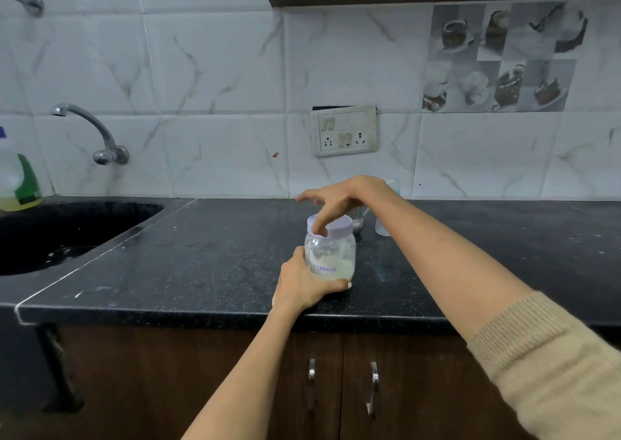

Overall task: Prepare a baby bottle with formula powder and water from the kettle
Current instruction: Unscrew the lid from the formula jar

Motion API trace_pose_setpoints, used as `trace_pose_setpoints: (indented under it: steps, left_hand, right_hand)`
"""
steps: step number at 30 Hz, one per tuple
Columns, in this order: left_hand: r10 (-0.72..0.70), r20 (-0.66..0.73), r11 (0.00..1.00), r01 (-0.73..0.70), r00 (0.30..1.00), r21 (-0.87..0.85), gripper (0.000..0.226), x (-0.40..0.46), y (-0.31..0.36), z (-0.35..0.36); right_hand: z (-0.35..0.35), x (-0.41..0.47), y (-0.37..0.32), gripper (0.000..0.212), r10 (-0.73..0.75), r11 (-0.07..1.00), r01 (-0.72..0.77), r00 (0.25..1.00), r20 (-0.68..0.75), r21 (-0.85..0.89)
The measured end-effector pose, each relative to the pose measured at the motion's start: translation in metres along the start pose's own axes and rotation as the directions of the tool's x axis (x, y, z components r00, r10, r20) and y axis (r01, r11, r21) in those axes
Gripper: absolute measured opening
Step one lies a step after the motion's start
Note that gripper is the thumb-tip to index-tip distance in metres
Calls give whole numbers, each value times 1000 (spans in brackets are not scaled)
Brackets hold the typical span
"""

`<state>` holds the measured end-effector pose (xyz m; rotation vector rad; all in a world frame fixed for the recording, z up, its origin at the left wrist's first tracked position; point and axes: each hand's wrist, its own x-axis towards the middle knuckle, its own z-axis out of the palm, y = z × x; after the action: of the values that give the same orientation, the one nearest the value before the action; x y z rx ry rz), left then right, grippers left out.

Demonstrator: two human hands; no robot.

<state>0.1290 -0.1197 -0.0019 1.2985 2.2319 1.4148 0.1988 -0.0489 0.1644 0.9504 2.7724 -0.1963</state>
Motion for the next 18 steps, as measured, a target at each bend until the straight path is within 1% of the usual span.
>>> trace_pose_setpoints:
  steps: [2, 5, 7, 9, 10, 11, 13, 15, 17, 18]
  left_hand:
    - [-4, -3, 1000, 4, 1000, -1, 86, 0, 0, 0]
    - [-9, 1, 1000, 9, 1000, 4, 89, 0, 1, 0]
    - [-6, -1, 1000, 6, 1000, 15, 89, -1, 2, 0]
    - [-6, -1, 1000, 6, 1000, 20, 88, -1, 2, 0]
    - [-6, 0, 1000, 6, 1000, 20, 88, 0, 2, 0]
    - [-7, -1, 1000, 7, 1000, 18, 87, 0, 1, 0]
    - [-8, -4, 1000, 8, 1000, 16, 87, 0, 0, 0]
    - [-10, -5, 1000, 10, 1000, 16, 88, 0, 0, 0]
    - [-12, -2, 1000, 12, 1000, 21, 91, 1, 1, 0]
    - [-10, -1, 1000, 10, 1000, 25, 91, 1, 1, 0]
  right_hand:
    - [-1, 0, 0, 95, 22, 1000, -23, 999, -39, -7]
    - [-1, -4, 1, 94, 114, 990, -120, 990, -82, -77]
    - [0, -6, 1, 81, 152, 983, -159, 985, -77, -95]
    - [1, -5, 0, 62, 120, 986, -128, 990, -79, -103]
    - [0, -4, 0, 59, 83, 991, -89, 994, -65, -103]
    - [0, -2, 0, 65, 42, 995, -45, 998, -36, -85]
    - [0, 2, 1, 87, -6, 999, 7, 1000, 5, -48]
    - [1, 3, 0, 98, 17, 999, -18, 1000, -13, -49]
    - [0, 4, 0, 95, 77, 992, -82, 995, -57, -94]
    - [0, 4, 2, 87, 94, 989, -101, 993, -70, -110]
